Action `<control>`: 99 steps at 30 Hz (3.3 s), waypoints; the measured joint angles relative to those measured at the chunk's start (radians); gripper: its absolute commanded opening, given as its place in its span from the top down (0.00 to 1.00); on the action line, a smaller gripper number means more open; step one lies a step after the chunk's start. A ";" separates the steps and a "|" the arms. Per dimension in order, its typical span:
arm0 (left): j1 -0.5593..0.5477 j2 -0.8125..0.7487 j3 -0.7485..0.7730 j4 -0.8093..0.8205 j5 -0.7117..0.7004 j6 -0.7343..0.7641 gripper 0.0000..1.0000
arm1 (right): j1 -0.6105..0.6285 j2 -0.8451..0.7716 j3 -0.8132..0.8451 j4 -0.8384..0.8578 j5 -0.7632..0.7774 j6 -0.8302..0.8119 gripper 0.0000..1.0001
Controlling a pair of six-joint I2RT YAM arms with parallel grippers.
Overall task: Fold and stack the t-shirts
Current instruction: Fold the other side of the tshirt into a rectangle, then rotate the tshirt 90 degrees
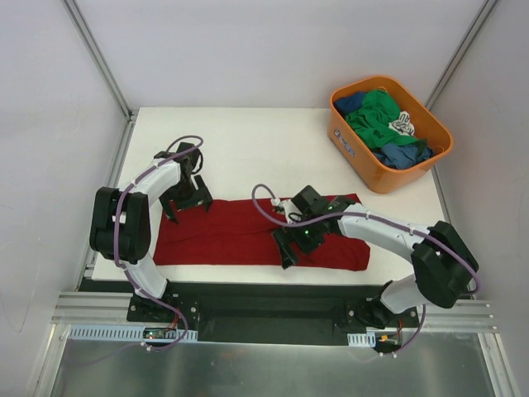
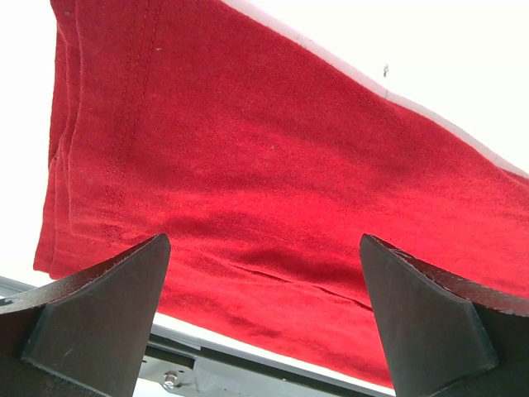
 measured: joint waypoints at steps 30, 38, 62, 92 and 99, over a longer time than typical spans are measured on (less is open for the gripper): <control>0.000 0.002 0.012 0.007 -0.008 0.006 0.01 | -0.029 -0.014 0.019 0.026 0.227 0.111 0.02; 0.000 -0.027 0.014 0.006 -0.018 0.010 0.01 | 0.072 0.035 0.055 0.034 -0.071 0.084 0.02; -0.136 -0.025 0.026 0.058 0.163 0.034 0.01 | -0.231 -0.068 -0.084 0.043 0.048 0.354 0.03; -0.116 -0.086 -0.238 0.133 0.225 -0.062 0.01 | -0.437 0.964 1.238 -0.153 0.021 0.243 0.03; -0.288 -0.101 -0.260 0.131 0.248 -0.146 0.01 | -0.419 1.054 1.373 -0.040 -0.035 0.243 0.03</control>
